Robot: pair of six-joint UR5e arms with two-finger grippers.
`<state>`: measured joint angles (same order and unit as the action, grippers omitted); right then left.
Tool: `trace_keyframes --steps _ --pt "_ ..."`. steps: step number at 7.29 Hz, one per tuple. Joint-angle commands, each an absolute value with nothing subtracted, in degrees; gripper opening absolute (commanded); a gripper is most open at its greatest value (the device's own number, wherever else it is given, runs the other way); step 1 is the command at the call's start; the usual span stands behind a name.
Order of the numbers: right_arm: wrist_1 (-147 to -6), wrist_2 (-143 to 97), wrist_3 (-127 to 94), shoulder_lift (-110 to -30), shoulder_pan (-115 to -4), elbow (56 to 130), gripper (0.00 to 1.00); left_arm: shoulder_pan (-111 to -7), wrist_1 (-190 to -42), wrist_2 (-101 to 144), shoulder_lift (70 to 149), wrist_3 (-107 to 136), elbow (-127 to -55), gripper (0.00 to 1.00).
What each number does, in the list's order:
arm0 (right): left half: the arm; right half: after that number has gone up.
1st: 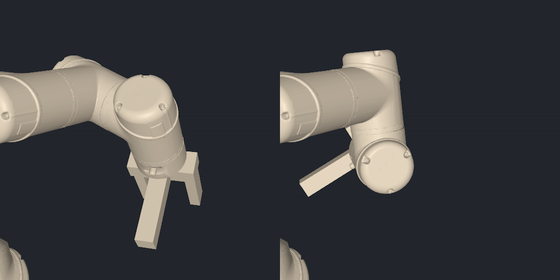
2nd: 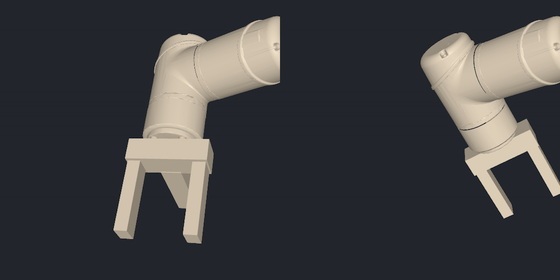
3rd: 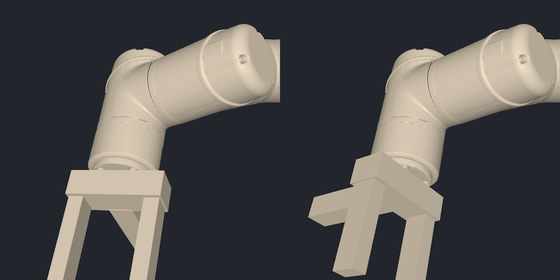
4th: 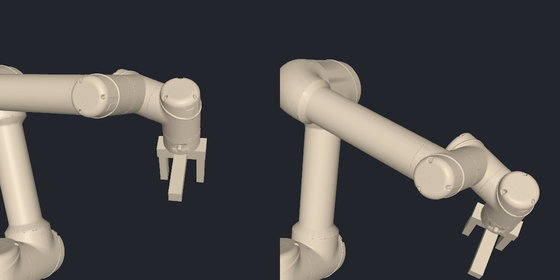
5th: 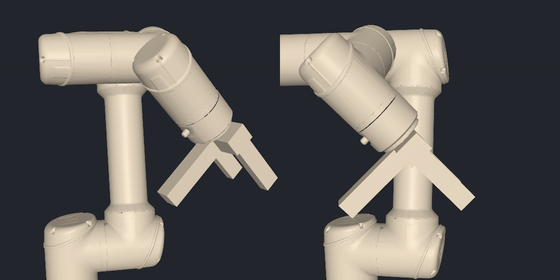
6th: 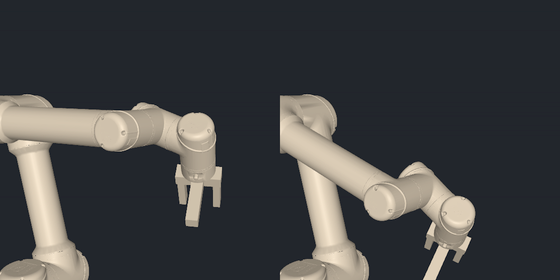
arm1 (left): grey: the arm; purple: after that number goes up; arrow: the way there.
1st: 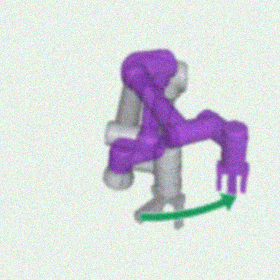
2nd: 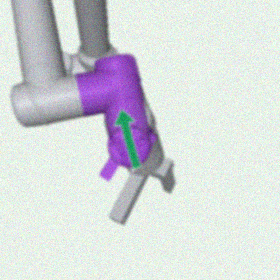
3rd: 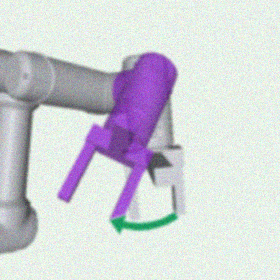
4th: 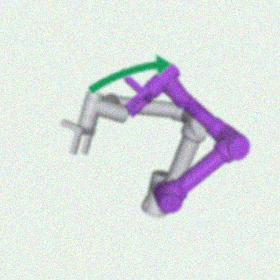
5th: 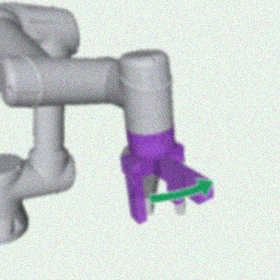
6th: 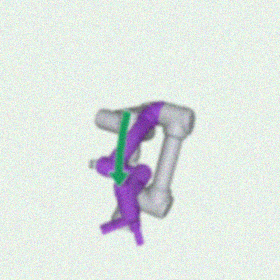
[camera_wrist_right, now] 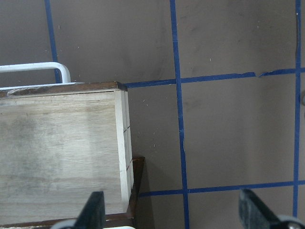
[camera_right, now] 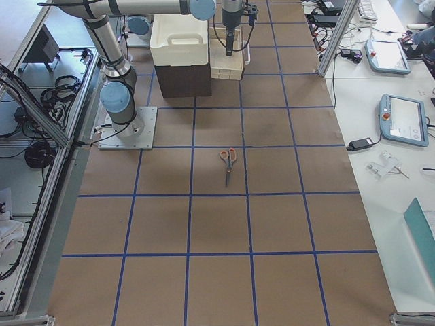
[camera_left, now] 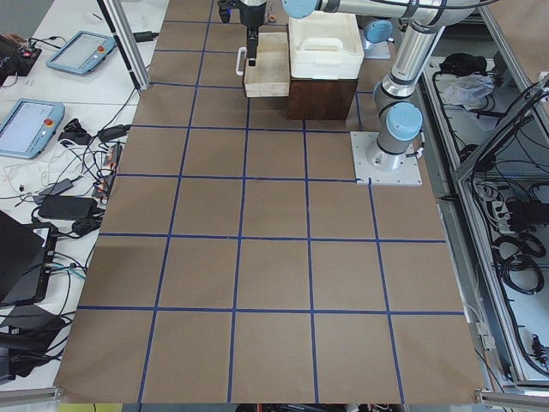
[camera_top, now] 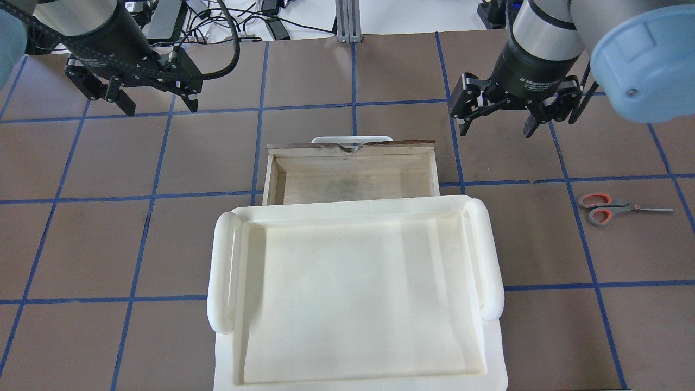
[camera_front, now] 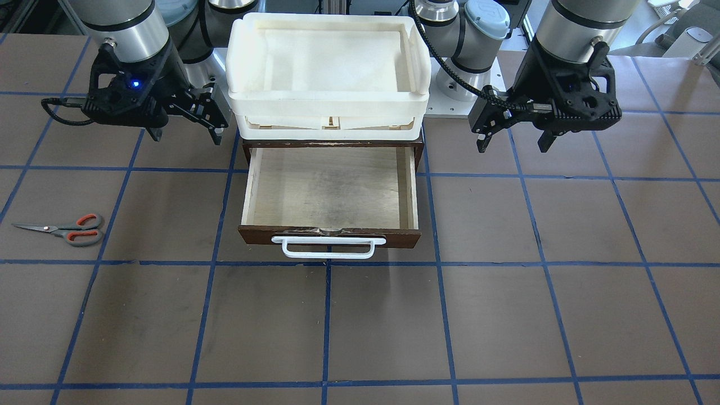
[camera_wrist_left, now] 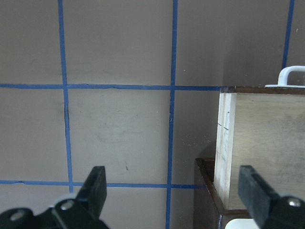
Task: Put scissors in drawer and close it
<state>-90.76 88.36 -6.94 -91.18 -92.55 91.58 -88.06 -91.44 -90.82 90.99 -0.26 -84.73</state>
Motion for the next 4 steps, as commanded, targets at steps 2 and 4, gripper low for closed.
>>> trace_keyframes --steps 2,4 --pt "-90.62 88.33 -6.94 -91.14 -92.55 91.58 1.0 -88.07 -91.41 -90.79 90.97 -0.26 -84.73 1.0" --pt "-90.53 88.42 -6.68 -91.14 -92.55 91.58 1.0 -88.07 -91.32 -90.79 90.97 -0.26 -84.73 1.0"
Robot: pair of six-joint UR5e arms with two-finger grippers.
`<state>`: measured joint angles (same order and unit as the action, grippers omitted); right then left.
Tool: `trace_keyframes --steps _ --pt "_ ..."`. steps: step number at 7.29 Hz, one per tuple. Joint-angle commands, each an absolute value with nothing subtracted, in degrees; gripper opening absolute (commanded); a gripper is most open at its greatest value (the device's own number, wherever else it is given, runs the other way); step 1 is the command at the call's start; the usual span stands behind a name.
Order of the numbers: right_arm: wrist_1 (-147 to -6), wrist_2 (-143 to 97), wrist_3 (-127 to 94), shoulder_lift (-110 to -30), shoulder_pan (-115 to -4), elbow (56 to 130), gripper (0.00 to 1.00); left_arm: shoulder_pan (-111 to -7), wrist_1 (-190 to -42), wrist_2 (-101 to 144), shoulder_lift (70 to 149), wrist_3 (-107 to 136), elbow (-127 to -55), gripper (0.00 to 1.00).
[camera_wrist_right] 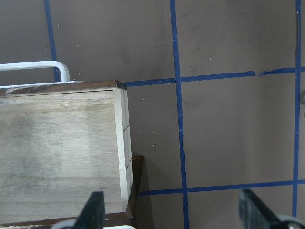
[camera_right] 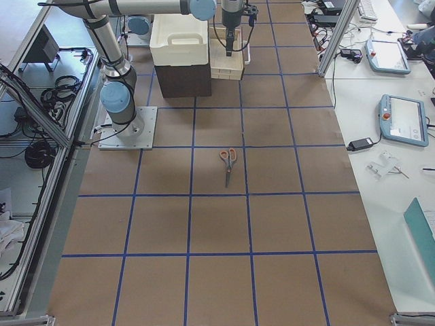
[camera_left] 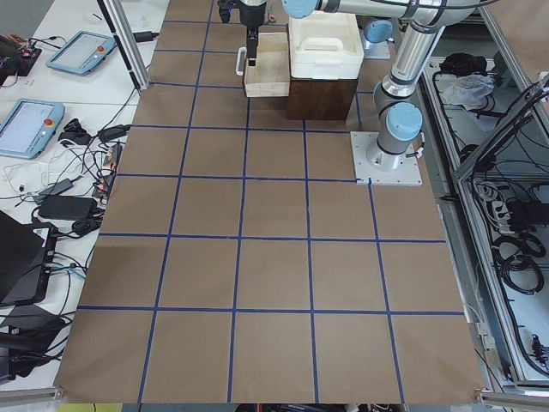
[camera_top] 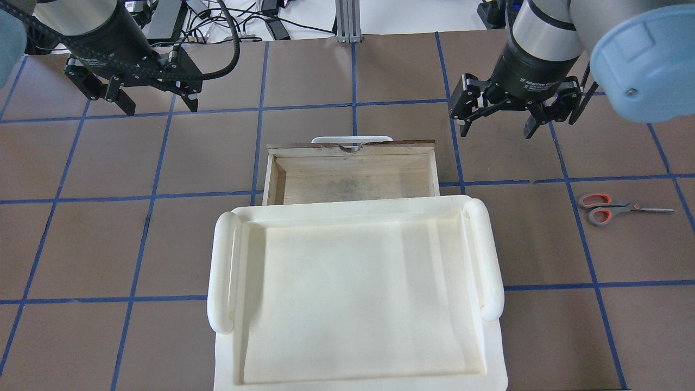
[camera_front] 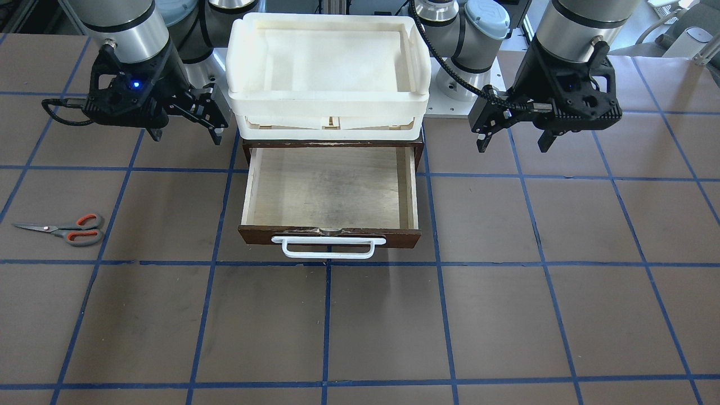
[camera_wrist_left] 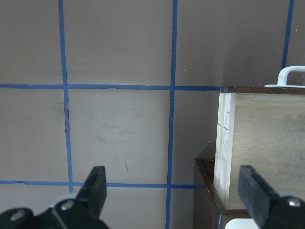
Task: Put scissors in drawer and close it
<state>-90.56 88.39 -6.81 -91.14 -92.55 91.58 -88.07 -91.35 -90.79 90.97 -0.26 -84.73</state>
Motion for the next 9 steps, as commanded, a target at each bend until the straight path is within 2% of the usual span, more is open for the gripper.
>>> trace_keyframes --steps 1,9 --pt "-90.44 88.77 -5.98 -91.06 -92.55 91.58 1.0 -88.07 -91.32 -90.79 90.97 -0.26 -84.73 1.0" --pt "-89.91 88.86 -3.97 -91.05 -92.29 92.11 1.0 -87.98 -91.32 -90.79 90.97 -0.26 -84.73 1.0"
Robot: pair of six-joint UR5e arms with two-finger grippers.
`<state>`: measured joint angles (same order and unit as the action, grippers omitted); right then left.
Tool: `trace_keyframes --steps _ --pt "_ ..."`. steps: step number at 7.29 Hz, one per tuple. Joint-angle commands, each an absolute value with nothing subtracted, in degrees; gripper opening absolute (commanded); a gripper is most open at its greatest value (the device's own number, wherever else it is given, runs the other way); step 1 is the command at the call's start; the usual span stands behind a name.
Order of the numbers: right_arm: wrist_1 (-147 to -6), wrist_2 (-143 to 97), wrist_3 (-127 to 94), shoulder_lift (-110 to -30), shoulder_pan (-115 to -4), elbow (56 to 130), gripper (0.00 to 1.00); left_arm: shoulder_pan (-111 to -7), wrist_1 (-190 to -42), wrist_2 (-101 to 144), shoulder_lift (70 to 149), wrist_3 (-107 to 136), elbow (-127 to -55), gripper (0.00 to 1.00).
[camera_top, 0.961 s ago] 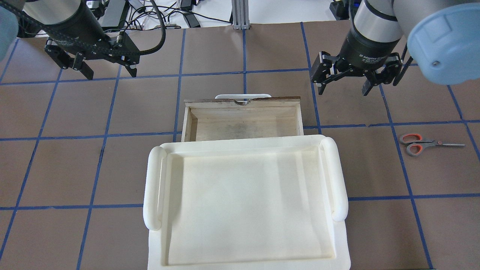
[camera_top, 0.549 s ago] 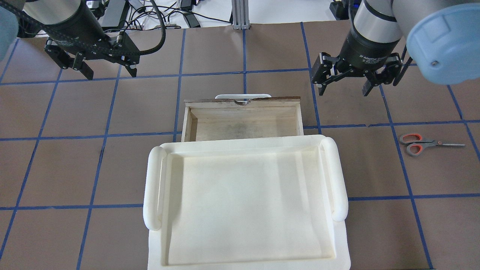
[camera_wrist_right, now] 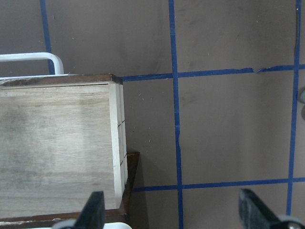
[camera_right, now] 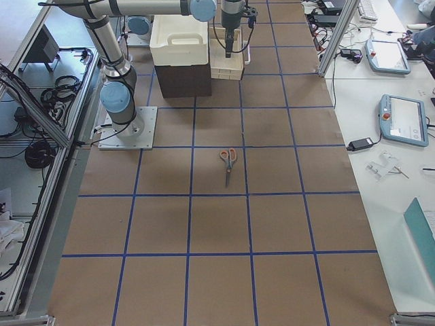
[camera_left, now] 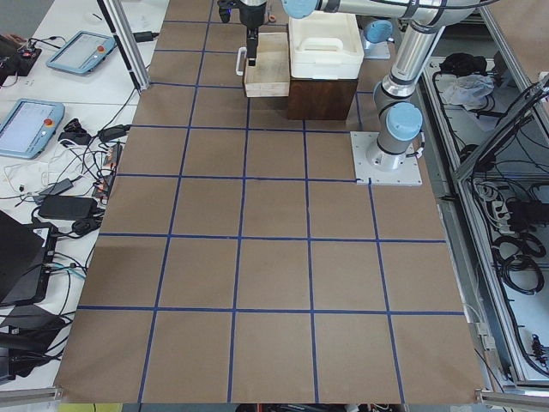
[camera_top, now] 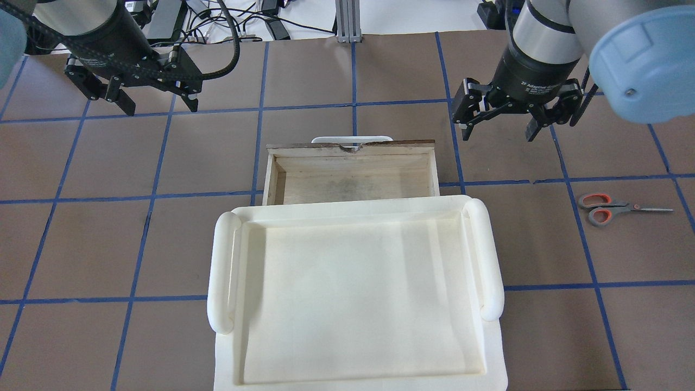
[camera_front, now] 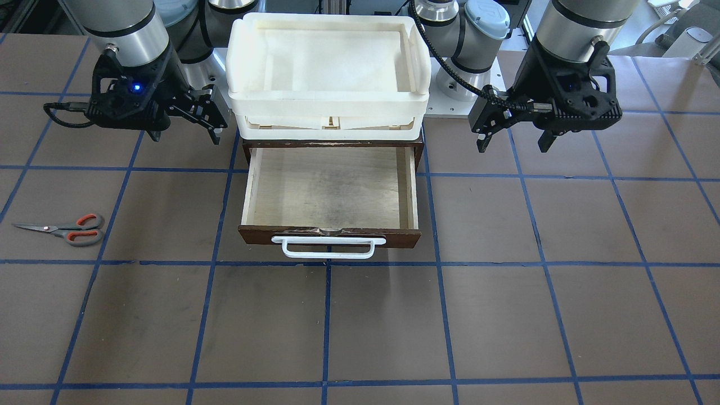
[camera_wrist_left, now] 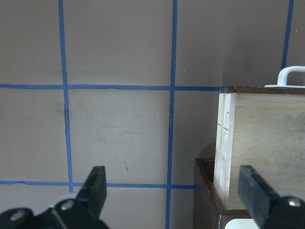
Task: Put scissors in drawer and close it
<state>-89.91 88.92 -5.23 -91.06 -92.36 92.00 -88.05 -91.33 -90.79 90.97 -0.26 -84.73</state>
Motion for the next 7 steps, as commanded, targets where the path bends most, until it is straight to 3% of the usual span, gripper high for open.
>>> trace_keyframes --steps 1,7 --pt "-89.91 88.94 -3.96 -91.05 -92.29 92.2 1.0 -88.07 -91.32 -90.7 91.05 -0.26 -84.73 1.0" --pt "-88.86 89.12 13.2 -90.53 -86.16 95.96 1.0 -88.07 -91.32 -90.79 90.97 -0.26 -84.81 1.0"
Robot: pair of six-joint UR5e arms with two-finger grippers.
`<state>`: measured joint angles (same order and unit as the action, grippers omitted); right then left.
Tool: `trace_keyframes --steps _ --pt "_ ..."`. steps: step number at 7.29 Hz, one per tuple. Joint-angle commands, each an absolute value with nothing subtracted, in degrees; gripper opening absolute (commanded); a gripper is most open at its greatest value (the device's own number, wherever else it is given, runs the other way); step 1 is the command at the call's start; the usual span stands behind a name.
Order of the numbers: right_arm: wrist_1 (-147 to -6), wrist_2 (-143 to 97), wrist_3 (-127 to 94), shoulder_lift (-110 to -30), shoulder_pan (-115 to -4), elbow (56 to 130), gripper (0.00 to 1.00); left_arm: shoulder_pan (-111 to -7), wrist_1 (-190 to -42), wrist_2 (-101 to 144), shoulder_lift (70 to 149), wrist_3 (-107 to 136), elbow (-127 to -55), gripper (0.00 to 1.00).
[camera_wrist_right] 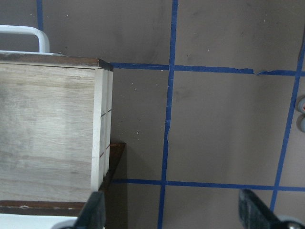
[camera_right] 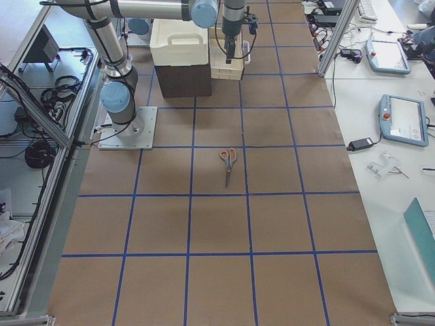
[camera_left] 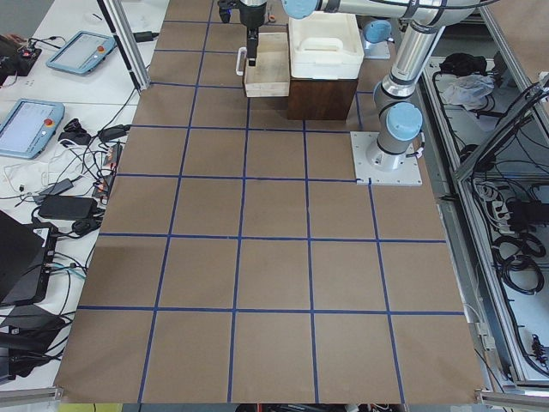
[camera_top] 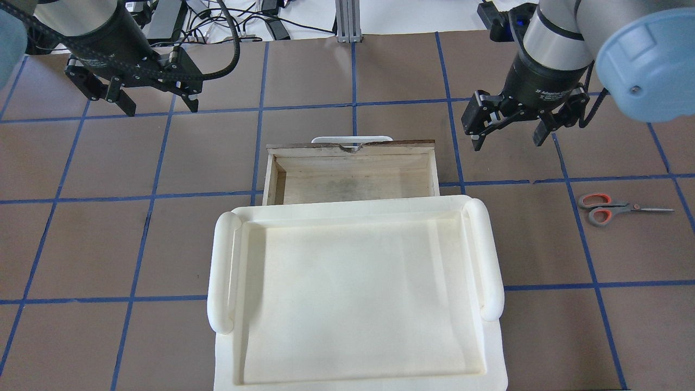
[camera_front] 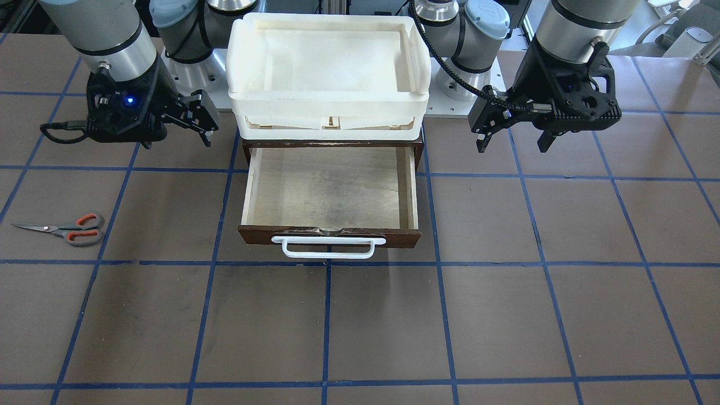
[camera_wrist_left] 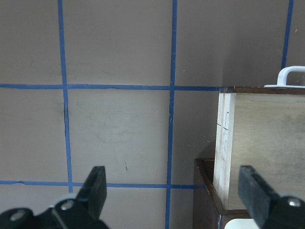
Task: Put scissors in drawer and close it
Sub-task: 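Move the right gripper over the orange-and-grey scissors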
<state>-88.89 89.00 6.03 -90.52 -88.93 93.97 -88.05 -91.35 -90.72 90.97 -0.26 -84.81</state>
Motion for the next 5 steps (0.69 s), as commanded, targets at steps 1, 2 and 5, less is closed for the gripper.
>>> trace_keyframes --steps 1,2,5 --pt "-89.03 88.86 19.54 -90.53 -82.48 98.06 1.0 -88.07 -91.32 -90.79 90.97 -0.26 -84.81 1.0" --pt "-89.38 88.94 30.04 -90.53 -78.96 100.17 1.0 -88.07 -91.32 -90.79 90.97 -0.26 -84.81 1.0" --pt "-95.85 91.91 55.1 -90.26 -71.04 106.05 0.98 -88.07 -91.32 -90.79 90.97 -0.09 -84.81 1.0"
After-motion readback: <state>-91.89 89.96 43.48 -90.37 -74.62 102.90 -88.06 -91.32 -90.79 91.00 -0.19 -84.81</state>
